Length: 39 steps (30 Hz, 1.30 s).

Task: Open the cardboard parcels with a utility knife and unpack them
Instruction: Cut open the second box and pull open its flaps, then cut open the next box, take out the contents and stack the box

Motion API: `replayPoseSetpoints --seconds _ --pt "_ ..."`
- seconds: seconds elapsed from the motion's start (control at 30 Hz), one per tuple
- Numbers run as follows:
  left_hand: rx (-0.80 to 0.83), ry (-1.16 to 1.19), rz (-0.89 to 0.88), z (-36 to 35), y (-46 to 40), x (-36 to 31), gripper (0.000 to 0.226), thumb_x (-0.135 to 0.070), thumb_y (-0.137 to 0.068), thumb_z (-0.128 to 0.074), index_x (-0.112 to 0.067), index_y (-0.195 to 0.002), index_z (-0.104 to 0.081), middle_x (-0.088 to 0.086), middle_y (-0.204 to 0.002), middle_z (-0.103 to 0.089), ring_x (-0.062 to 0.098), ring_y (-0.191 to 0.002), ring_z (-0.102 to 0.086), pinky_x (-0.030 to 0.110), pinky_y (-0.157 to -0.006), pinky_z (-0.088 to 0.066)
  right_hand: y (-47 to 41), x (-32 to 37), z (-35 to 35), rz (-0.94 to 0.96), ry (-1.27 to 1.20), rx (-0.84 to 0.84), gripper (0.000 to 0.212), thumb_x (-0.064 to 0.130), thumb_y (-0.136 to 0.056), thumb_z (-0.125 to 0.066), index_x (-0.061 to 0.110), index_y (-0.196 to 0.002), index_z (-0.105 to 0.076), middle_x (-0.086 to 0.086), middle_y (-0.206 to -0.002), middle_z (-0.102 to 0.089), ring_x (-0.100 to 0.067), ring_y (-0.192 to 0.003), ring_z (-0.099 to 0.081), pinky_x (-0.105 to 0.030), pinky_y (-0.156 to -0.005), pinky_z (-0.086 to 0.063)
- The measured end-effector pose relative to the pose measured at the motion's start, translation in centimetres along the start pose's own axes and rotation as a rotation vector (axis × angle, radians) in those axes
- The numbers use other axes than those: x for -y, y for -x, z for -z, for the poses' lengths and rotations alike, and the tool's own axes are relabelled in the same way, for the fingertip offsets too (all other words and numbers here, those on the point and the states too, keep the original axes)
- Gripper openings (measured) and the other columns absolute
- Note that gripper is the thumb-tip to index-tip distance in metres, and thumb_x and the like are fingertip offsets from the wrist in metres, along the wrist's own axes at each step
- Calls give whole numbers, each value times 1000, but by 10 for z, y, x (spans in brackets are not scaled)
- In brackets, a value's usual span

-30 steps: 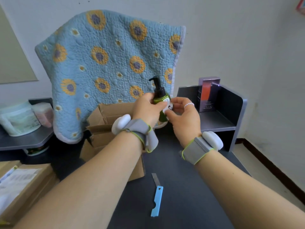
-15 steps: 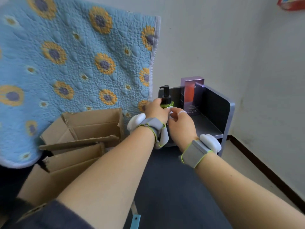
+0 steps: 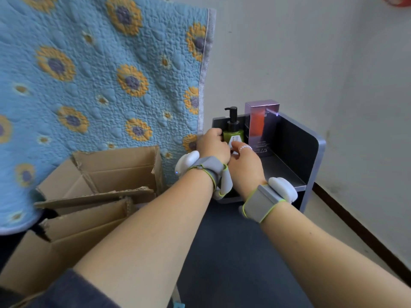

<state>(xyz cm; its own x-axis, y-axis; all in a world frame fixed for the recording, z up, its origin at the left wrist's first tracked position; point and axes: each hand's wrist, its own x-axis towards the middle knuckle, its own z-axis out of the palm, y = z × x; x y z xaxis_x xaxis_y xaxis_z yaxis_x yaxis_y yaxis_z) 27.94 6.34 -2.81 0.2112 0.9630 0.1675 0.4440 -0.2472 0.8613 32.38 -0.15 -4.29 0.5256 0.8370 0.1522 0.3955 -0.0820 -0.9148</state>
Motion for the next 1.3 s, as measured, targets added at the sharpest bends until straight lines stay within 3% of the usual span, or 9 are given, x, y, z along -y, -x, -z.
replayPoseSetpoints --seconds 0.07,0.17,0.43,0.6,0.77,0.9,1.1,1.2,1.3 --pt "29 -8 -9 7 6 -1 45 1 -91 -42 -9 -135 -43 14 -135 -53 28 -125 -48 34 -104 -39 7 4 0 -31 -54 15 46 5 -92 -45 13 -137 -43 -14 -132 -55 -27 -120 -53 -37 -103 -42" --pt "28 -7 -35 18 16 -5 44 -1 -92 -41 -11 -135 -43 12 -138 -50 26 -128 -45 34 -107 -36 18 10 0 -2 -44 4 43 7 -91 -46 16 -133 -47 -13 -126 -59 -26 -114 -57 -35 -98 -46" --pt "-148 132 -204 79 57 -9 26 -3 -88 -49 -20 -103 -61 3 -101 -65 23 -101 -61 40 -91 -51 66 36 -15 182 -79 90 26 8 -88 -49 15 -110 -61 -7 -105 -68 -23 -95 -64 -44 -88 -52" --pt "-270 78 -249 129 86 20 19 -4 -85 -56 -17 -95 -66 -1 -82 -61 15 -82 -59 29 -80 -47 108 39 -35 369 5 249 11 17 -86 -57 26 -82 -60 13 -67 -57 -8 -68 -56 -20 -66 -45" --pt "-376 -24 -164 186 112 63 17 -4 -85 -58 -18 -92 -65 2 -84 -62 14 -80 -56 25 -76 -45 136 38 -57 531 299 514 16 35 -84 -61 24 -89 -71 6 -90 -57 -11 -85 -55 -24 -74 -44" --pt "-352 -121 -26 221 132 95 18 0 -82 -60 -7 -97 -67 4 -81 -62 13 -76 -54 18 -68 -41 148 40 -71 478 451 584 27 43 -86 -57 27 -106 -65 3 -111 -55 -15 -97 -57 -27 -81 -47" --pt "-243 -211 72 240 155 127 18 -13 -79 -71 -10 -96 -68 2 -88 -61 14 -84 -54 22 -77 -37 155 48 -76 383 714 558 32 36 -90 -52 21 -117 -58 -3 -115 -62 -21 -104 -59 -28 -80 -45" --pt "-177 -270 70 237 160 135 22 -16 -79 -70 -15 -101 -66 -1 -86 -58 13 -80 -52 22 -71 -36 158 47 -72 269 671 567 31 31 -90 -51 21 -119 -58 -5 -117 -62 -26 -99 -64 -30 -83 -52" --pt "-230 -304 14 238 163 138 9 -24 -88 -58 -20 -88 -66 -2 -77 -60 15 -76 -54 25 -65 -36 155 52 -64 295 716 602 35 15 -91 -47 25 -121 -61 -4 -124 -60 -26 -103 -63 -31 -92 -51"
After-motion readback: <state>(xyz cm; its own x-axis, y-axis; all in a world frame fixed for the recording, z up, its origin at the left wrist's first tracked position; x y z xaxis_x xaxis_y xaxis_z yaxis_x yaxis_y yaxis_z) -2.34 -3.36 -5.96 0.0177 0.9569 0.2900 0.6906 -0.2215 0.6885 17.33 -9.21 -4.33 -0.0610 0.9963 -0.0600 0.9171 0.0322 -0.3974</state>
